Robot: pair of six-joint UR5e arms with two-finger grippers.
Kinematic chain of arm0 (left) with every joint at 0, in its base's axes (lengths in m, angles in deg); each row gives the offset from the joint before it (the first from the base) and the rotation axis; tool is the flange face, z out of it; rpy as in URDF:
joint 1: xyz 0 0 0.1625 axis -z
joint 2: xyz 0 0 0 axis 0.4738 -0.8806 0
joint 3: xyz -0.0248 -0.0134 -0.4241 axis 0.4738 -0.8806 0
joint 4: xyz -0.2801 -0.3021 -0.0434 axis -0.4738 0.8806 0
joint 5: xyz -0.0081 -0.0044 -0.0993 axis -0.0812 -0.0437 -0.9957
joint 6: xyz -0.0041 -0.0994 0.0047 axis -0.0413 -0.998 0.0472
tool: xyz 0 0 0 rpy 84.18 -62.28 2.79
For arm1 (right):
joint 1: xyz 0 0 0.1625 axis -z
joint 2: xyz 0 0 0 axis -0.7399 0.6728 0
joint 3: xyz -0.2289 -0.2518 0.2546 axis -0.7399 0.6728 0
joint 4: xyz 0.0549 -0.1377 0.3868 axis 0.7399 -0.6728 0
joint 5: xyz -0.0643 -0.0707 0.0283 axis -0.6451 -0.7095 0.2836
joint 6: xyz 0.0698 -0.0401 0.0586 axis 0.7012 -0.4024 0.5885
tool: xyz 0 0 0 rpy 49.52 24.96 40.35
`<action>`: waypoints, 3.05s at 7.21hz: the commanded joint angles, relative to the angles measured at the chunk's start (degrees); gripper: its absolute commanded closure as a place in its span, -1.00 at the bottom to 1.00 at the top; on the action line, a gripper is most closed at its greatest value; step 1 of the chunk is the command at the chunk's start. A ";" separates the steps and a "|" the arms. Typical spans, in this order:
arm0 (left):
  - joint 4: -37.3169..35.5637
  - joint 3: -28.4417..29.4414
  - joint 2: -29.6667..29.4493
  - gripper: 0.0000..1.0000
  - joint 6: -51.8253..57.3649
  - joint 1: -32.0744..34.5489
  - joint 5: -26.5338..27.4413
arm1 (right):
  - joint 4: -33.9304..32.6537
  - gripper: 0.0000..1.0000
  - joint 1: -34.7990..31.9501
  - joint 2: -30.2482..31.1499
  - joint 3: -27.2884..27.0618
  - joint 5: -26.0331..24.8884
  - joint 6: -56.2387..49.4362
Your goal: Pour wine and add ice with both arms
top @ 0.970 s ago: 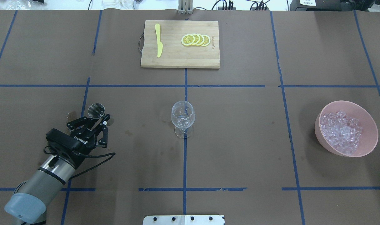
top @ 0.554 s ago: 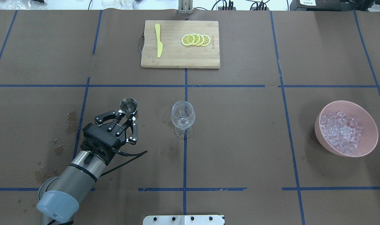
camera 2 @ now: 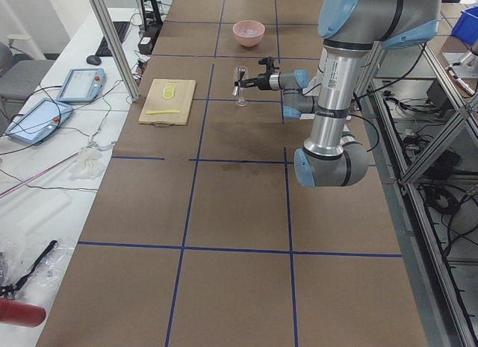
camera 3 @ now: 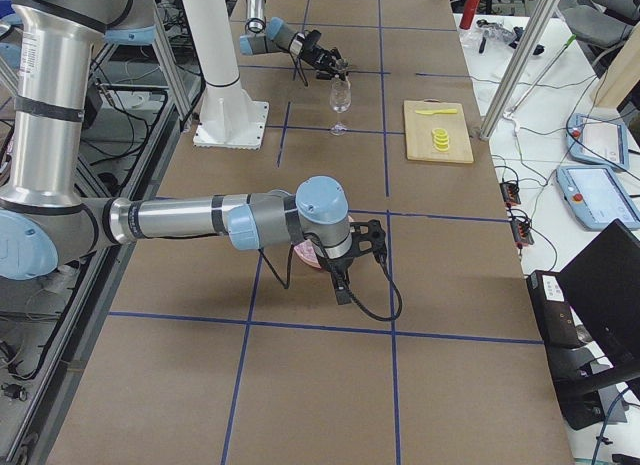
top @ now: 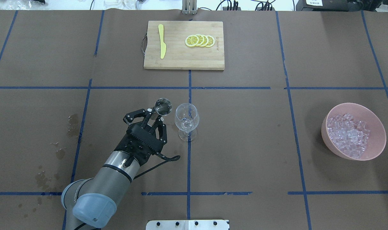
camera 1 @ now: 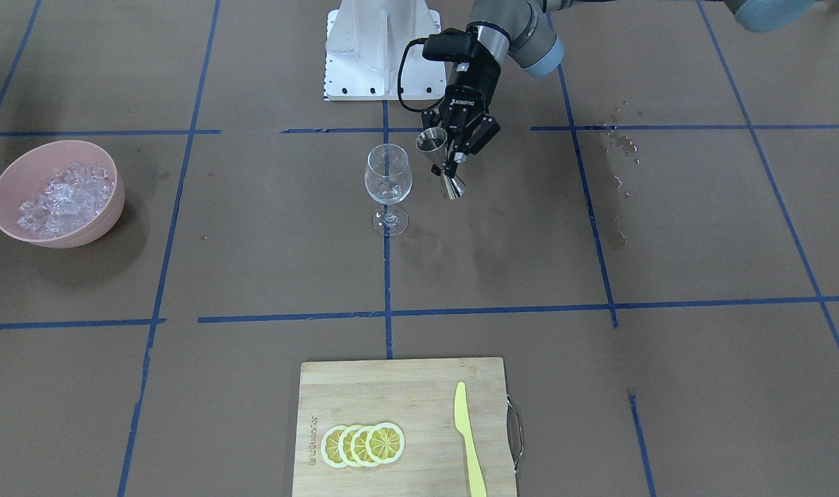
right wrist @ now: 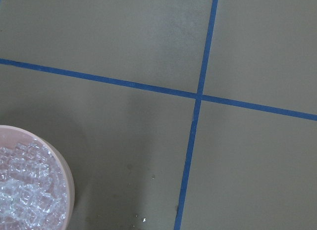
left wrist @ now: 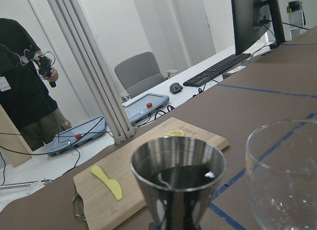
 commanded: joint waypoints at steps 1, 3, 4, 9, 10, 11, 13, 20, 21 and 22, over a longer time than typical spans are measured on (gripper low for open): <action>-1.00 0.02 -1.55 1.00 12.03 0.03 2.59 | 0.00 -1.00 0.00 0.05 0.14 0.00 0.00; -1.00 0.02 -1.64 1.00 23.71 0.12 4.01 | 0.00 -1.00 0.00 0.05 0.40 0.00 0.00; -1.00 0.36 -1.99 1.00 30.04 0.03 6.63 | 0.00 -1.00 0.00 0.05 0.49 0.00 0.00; -0.91 0.81 -4.10 1.00 53.88 -0.15 12.36 | -0.09 -1.00 0.00 0.40 0.67 0.09 0.00; -0.91 0.89 -4.19 1.00 56.01 -0.15 13.76 | -0.09 -1.00 0.00 0.40 0.67 0.09 0.00; -0.91 0.81 -4.19 1.00 58.72 -0.15 13.86 | -0.09 -1.00 0.00 0.49 0.67 0.09 0.00; -0.91 0.81 -4.98 1.00 64.70 -0.15 15.88 | 0.00 -1.00 0.00 0.49 0.67 0.09 0.00; 14.00 0.72 -4.72 1.00 64.99 0.55 13.70 | 0.00 -1.00 0.00 0.58 0.76 0.09 0.00; 15.68 0.72 -4.20 1.00 62.47 0.73 12.03 | 0.00 -1.00 0.00 0.58 0.84 0.09 0.00; 15.88 0.72 -3.50 1.00 56.96 1.26 8.62 | 0.00 -1.00 0.00 0.58 0.84 0.17 0.00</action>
